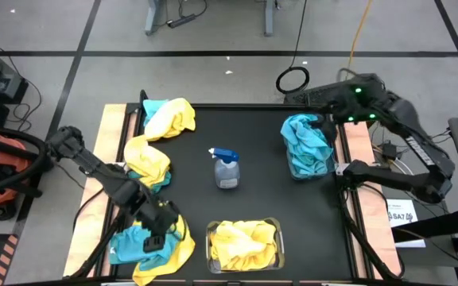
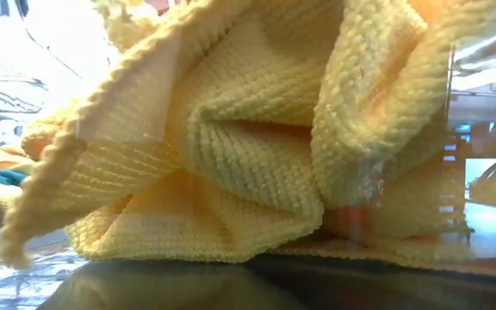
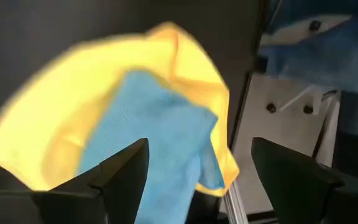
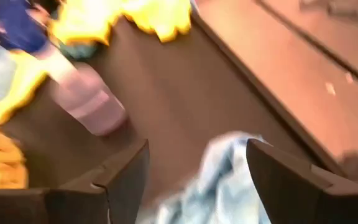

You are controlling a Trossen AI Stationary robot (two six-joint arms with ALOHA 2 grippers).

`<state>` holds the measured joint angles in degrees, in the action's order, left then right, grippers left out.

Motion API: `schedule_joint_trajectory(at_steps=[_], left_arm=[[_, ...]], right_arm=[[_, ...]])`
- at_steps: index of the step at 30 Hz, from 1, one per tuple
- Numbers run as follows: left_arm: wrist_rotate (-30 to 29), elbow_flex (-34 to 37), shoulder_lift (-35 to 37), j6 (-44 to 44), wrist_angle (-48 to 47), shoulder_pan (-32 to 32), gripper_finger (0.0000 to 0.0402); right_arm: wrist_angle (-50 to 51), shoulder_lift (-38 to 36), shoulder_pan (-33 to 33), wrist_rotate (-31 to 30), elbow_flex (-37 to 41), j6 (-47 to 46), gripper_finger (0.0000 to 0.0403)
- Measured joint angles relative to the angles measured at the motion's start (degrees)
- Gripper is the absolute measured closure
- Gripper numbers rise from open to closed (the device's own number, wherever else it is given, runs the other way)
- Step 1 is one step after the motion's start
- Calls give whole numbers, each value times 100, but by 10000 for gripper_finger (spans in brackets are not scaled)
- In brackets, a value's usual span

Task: Sort microfiber towel by color & place in baskets
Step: Put the blue towel into the top transparent bin

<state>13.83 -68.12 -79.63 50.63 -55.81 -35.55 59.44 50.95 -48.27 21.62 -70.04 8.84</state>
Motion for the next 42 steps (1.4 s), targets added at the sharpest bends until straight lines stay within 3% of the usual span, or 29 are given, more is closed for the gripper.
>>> schedule_joint_trajectory(at_steps=[10,19,23,26,33,38,42], left_arm=[[-560,592,-469,757,883,-1054,114],[-1055,634,-1612,799,828,-1303,114],[-887,634,-2089,947,887,-1253,121],[-747,632,-2152,1045,993,-1236,165],[-683,394,-1506,981,1005,-1246,376],[-923,169,-677,1390,445,-1187,378],[-1542,-310,-44,1654,-274,-1124,390]], right_arm=[[0,-145,0,354,-1302,66,140],[40,-246,1,579,-1477,39,140],[80,-257,0,578,-1477,30,140],[108,-259,2,578,-1477,26,140],[194,-257,2,575,-1477,124,140],[230,-257,0,575,-1477,242,140],[254,-257,0,842,-1477,251,140]])
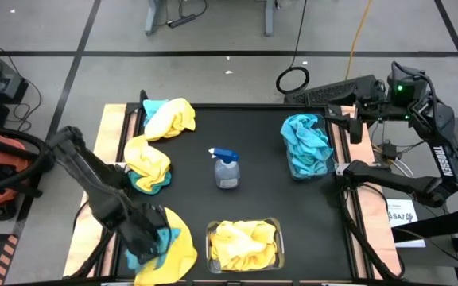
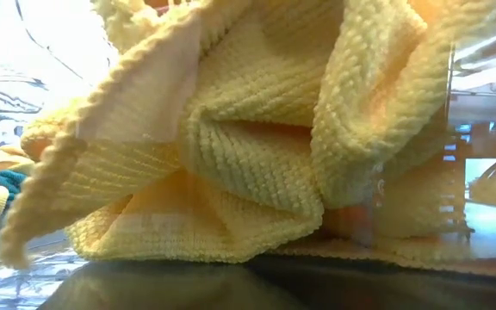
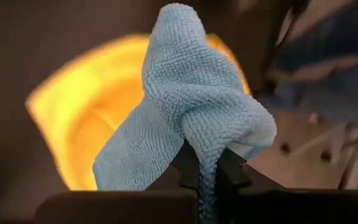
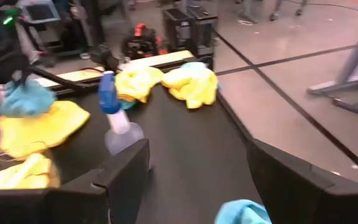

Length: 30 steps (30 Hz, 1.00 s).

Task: Sort microfiber towel by color & place in baskets
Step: Put the blue towel into the top transparent bin

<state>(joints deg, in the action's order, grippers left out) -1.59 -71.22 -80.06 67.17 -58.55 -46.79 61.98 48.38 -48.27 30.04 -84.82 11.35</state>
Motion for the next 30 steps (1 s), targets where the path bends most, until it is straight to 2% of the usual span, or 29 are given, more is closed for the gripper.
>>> schedule_joint_trajectory(at_steps=[5,8,10,18,22,30], left_arm=[[-1104,-886,478,-87,-643,214,390],[-1691,-1401,528,-629,-668,506,390],[-1851,-1658,528,-1135,-508,773,390],[-1828,-2018,365,-3410,1143,2104,390],[-1601,-2029,211,-4251,1870,2704,390],[-606,-2029,-358,-5275,3368,3704,390]], right_arm=[[52,0,82,554,2,-140,140],[81,0,189,775,2,-163,140],[103,2,273,938,2,-204,140],[126,2,682,1098,4,-420,140],[28,8,906,1462,9,-616,140],[-793,127,1367,1663,9,-1136,131]])
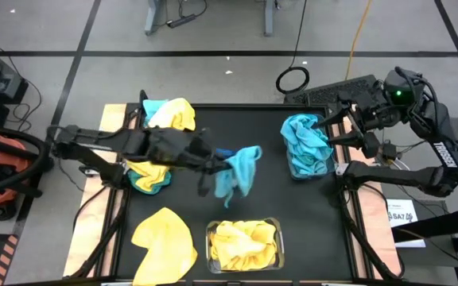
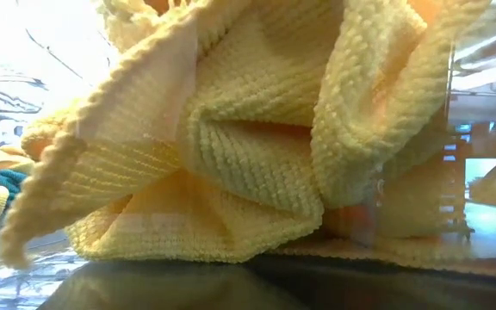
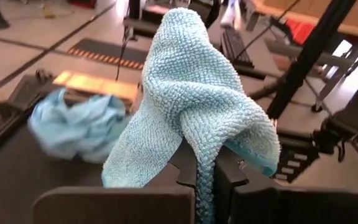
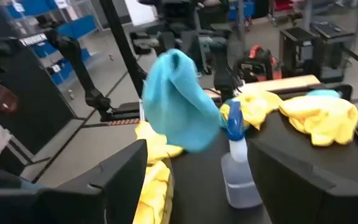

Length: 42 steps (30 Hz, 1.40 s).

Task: Sort microfiber towel by color & place in baskets
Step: Put the blue towel into the top transparent bin

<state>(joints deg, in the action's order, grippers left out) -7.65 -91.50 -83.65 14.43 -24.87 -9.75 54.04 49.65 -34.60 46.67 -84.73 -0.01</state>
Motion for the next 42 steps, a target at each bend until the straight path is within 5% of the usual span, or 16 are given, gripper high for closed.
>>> schedule_joint_trajectory(at_steps=[18,32,37,42], left_arm=[[1488,2,-910,-295,2388,1077,391],[1684,4,-901,-489,2582,1313,391],[1687,4,-899,-634,2586,1311,391],[1686,4,-899,-720,2584,1311,378]], right_arm=[[-781,1061,923,-366,0,115,87],[-1767,2121,1568,-600,0,32,89],[-2098,2318,1754,-934,0,-85,132],[-2144,2432,1829,-934,-4,-108,235]])
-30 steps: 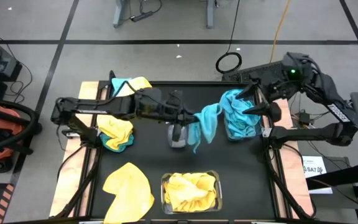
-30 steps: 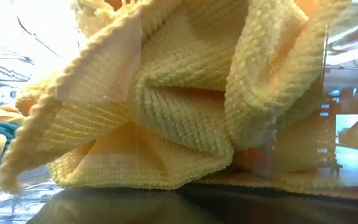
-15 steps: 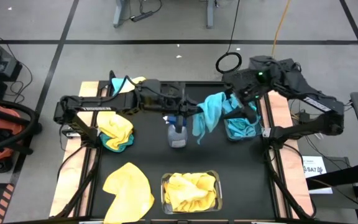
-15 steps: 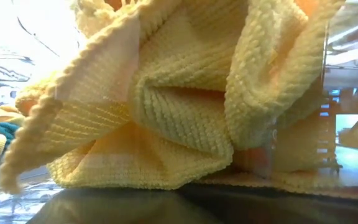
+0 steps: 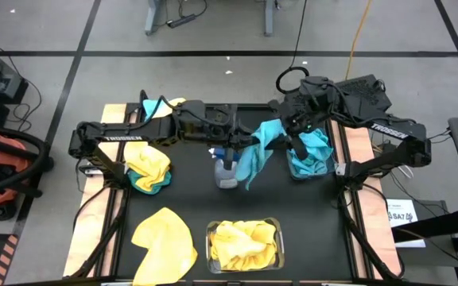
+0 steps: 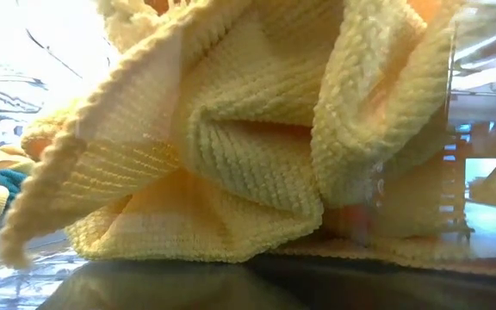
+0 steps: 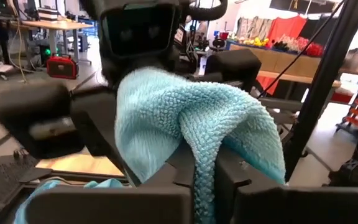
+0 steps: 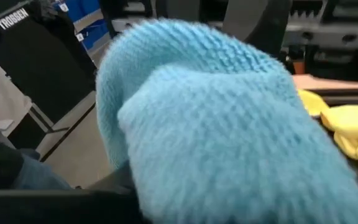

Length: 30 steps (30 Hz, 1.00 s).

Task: Sort microfiber towel by color & place in baskets
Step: Put the blue towel into the top transparent bin

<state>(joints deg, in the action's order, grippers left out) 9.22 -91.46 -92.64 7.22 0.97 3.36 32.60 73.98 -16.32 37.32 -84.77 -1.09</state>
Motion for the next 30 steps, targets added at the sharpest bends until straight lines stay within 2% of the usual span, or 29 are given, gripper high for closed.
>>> schedule_joint_trajectory(at_steps=[5,7,13,17,23,30], left_arm=[[-178,0,11,-212,-31,1,321],[-193,0,39,-208,-41,1,293],[-325,0,287,-215,-818,7,198],[-474,0,654,-214,-1746,71,154],[-854,0,1253,-214,-3309,213,143],[-1231,-4,1762,-153,-5471,298,142]], right_arm=[[100,49,-2,-86,0,-65,366],[112,-32,-2,-235,0,-23,388],[522,-444,-42,-652,0,-39,389],[1261,-798,-152,-1345,0,31,395],[2590,-1171,-377,-2641,0,-24,396],[3891,-1261,-612,-3503,0,-300,397]])
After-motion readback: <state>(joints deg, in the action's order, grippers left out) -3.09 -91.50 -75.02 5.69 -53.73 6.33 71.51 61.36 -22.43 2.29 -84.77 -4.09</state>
